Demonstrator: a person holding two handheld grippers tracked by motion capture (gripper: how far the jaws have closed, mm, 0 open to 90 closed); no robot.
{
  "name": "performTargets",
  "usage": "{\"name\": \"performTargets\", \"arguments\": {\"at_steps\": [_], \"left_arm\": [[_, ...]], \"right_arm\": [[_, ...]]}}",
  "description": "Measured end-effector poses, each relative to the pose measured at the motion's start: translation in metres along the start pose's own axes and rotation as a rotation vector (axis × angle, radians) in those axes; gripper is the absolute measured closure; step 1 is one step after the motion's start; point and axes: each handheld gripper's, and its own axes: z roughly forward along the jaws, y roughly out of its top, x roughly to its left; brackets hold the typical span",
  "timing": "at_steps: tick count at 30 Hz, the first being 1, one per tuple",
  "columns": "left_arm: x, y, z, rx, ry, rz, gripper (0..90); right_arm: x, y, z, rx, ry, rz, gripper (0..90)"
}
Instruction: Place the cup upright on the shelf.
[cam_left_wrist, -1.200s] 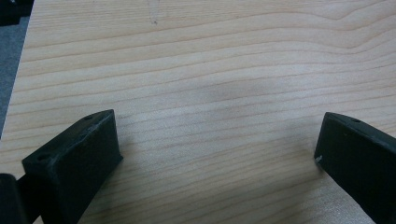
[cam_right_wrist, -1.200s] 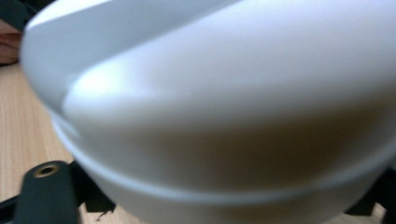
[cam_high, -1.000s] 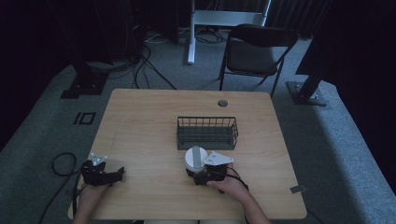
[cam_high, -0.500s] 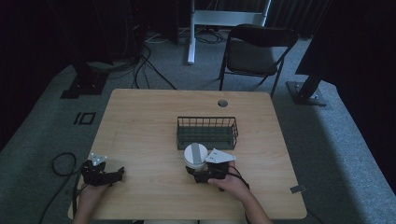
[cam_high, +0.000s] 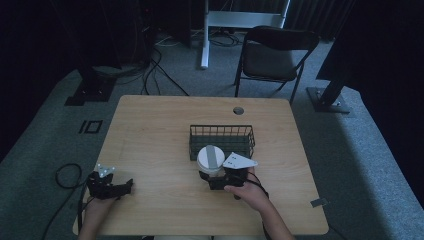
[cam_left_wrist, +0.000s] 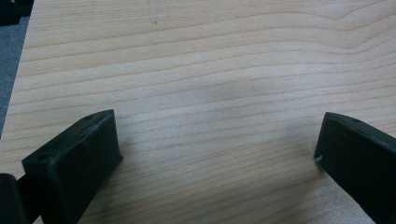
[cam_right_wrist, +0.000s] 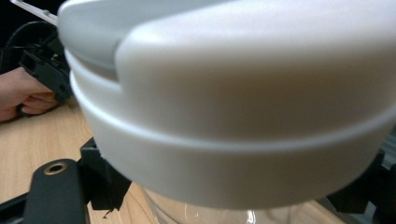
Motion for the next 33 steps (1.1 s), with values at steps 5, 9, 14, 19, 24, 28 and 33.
{"name": "performTargets", "arguments": {"at_steps": [5, 9, 14, 19, 24, 28, 33], "left_arm": [[0.000, 0.000, 0.000, 0.000, 0.000, 0.000, 0.2], [0.000, 0.000, 0.000, 0.000, 0.000, 0.000, 0.1], [0.000, 0.000, 0.000, -0.002, 0.000, -0.003, 0.1], [0.000, 0.000, 0.000, 0.000, 0.000, -0.001, 0.2], [0.000, 0.000, 0.000, 0.000, 0.000, 0.000, 0.1], [0.000, 0.000, 0.000, 0.000, 0.000, 0.000, 0.2], [0.000, 0.000, 0.000, 0.000, 0.000, 0.000, 0.2]], "right_arm": [[-0.002, 0.010, -0.002, -0.026, -0.019, 0.003, 17.7], [-0.004, 0.022, -0.003, -0.046, -0.038, 0.010, 17.7], [-0.008, 0.033, -0.002, -0.061, -0.078, 0.015, 17.8], [-0.013, 0.042, -0.001, -0.077, -0.096, 0.015, 17.8], [-0.018, 0.055, -0.002, -0.092, -0.152, 0.010, 17.8], [-0.021, 0.057, -0.002, -0.103, -0.194, 0.013, 17.8], [-0.031, 0.063, -0.001, -0.113, -0.284, 0.047, 17.9]]}}
